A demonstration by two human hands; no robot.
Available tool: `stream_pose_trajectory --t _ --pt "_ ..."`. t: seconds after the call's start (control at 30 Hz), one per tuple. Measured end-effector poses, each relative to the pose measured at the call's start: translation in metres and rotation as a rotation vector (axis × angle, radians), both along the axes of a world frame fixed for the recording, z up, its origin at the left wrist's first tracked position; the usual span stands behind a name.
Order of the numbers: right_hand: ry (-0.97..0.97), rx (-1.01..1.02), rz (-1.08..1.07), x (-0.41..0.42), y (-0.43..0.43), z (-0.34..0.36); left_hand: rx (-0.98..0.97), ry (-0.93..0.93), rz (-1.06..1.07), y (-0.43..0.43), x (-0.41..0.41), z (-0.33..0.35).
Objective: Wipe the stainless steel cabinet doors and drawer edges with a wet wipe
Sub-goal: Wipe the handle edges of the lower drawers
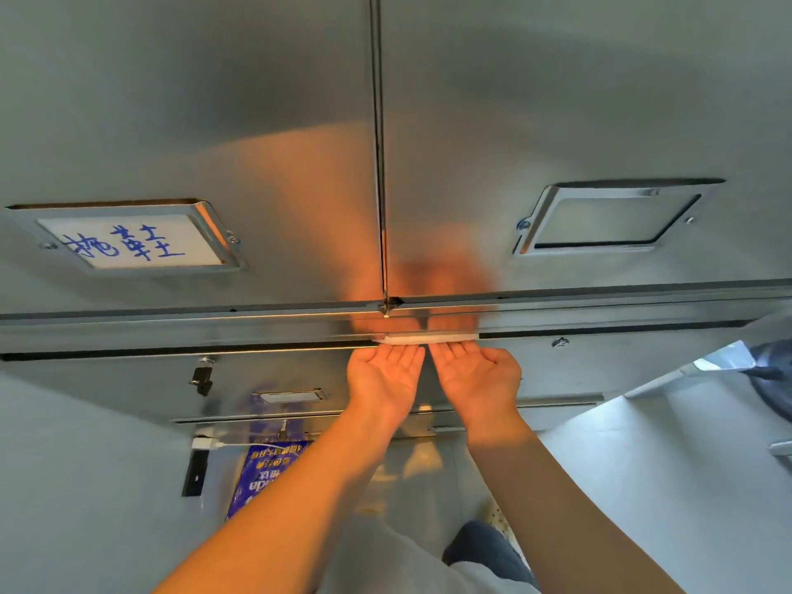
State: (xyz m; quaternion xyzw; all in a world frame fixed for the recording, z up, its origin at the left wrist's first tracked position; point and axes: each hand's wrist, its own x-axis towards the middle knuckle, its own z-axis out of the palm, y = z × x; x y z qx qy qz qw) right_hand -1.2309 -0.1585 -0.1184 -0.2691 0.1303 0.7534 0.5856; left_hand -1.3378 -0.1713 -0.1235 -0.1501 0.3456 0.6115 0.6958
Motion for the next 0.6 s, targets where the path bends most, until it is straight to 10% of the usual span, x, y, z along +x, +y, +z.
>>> stream_pose_trajectory --t 0.6 --pt "0.006 -0.133 -0.031 0.236 0.046 0.006 -0.004 0.032 0.071 0.043 0.245 0.005"
